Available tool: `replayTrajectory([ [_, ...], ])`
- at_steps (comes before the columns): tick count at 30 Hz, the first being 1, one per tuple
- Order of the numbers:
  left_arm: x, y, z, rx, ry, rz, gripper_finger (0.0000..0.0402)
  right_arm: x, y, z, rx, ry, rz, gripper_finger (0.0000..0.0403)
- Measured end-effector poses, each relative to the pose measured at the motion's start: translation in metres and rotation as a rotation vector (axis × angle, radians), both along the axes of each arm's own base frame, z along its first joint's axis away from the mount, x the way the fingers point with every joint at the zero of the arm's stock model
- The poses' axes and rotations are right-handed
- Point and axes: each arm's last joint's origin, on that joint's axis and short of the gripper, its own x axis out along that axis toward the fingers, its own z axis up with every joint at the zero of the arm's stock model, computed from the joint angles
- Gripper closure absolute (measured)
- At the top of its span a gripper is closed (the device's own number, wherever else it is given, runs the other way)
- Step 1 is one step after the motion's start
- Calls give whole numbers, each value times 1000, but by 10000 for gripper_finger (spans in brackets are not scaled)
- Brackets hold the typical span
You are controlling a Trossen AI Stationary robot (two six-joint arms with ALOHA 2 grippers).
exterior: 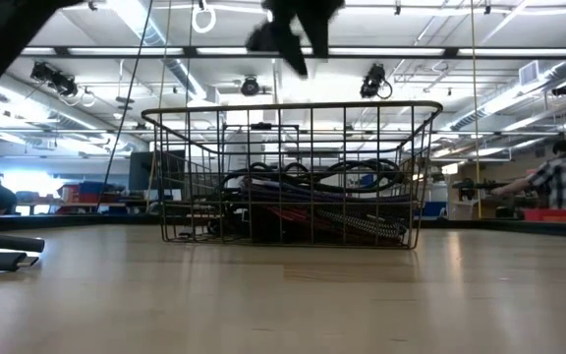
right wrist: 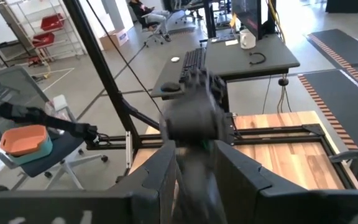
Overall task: Pick and place USB-C Cables
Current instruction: Put the green charger cable into the wire basket
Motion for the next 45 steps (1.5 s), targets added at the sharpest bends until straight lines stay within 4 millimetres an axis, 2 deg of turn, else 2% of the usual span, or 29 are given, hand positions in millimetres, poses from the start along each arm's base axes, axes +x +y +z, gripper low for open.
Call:
replayTrajectory([
  [6, -39, -36, 68, 42, -221, -76, 205, 0, 0, -1, 6, 10, 5, 290],
  [10, -72, -65, 111, 116, -396, -148, 207, -2, 4, -7, 51, 67, 75, 292],
  [15, -112, -100, 155, 202, -620, -256, 207, -6, 22, -22, 140, 255, 144, 299],
  [20, -147, -126, 186, 305, -801, -356, 207, -3, 50, -37, 209, 476, 152, 304],
  [27, -178, -144, 203, 487, -872, -402, 207, 8, 95, -60, 298, 739, 92, 305],
  [30, -184, -147, 205, 524, -876, -409, 207, 13, 116, -80, 308, 872, 29, 305],
  [39, -185, -148, 204, 553, -865, -431, 207, 21, 184, -174, 299, 1298, -133, 305],
  [45, -185, -148, 204, 553, -865, -431, 207, 19, 228, -233, 360, 1344, -196, 305],
])
